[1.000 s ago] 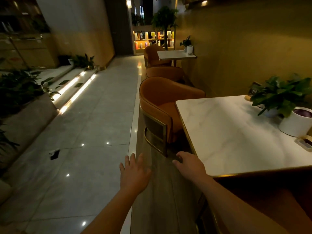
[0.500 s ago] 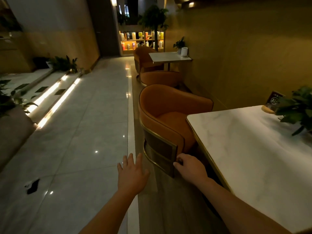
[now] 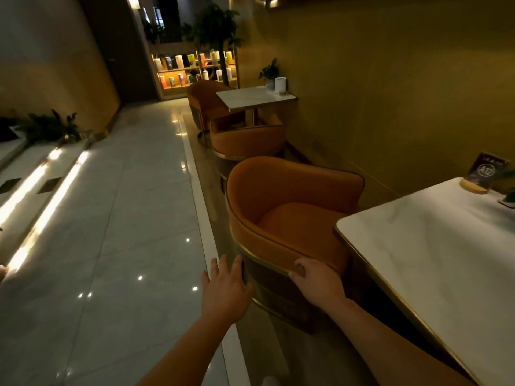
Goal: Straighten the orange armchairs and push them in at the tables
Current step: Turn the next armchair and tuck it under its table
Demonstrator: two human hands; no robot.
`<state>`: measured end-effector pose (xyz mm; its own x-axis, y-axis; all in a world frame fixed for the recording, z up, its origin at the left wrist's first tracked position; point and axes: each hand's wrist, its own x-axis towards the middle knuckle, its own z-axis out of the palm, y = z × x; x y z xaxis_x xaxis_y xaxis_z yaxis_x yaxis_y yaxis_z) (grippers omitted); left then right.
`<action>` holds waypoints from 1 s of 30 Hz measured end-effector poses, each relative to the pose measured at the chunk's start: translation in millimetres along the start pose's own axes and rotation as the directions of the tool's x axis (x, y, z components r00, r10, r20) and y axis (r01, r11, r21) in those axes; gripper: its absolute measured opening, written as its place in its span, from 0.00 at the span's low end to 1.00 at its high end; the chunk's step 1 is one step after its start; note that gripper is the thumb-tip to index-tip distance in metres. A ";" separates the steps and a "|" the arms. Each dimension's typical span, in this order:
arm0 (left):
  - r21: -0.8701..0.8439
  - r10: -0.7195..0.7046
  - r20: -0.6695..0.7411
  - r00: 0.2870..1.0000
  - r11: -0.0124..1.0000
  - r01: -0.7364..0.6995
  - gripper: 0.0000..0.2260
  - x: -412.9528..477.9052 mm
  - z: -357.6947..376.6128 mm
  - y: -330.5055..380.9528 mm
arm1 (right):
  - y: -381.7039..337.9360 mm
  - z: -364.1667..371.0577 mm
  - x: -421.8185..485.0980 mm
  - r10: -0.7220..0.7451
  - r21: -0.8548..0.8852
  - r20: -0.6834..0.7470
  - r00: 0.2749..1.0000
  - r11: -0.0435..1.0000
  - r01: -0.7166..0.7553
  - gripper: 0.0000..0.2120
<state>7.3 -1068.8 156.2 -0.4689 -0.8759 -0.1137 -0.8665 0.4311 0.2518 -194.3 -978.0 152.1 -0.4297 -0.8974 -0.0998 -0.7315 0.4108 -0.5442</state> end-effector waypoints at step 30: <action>0.147 0.592 0.342 0.730 0.733 -0.664 0.26 654.2 -51.0 -137.4 | -161.1 152.2 548.6 0.661 0.240 -0.074 0.747 0.738 -0.630 0.19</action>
<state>-171.6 -1712.1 96.2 -0.9140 -0.3097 -0.2621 -0.3492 0.9295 0.1191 -231.7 -1561.0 58.3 -0.8437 -0.3865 -0.3724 -0.1422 0.8301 -0.5392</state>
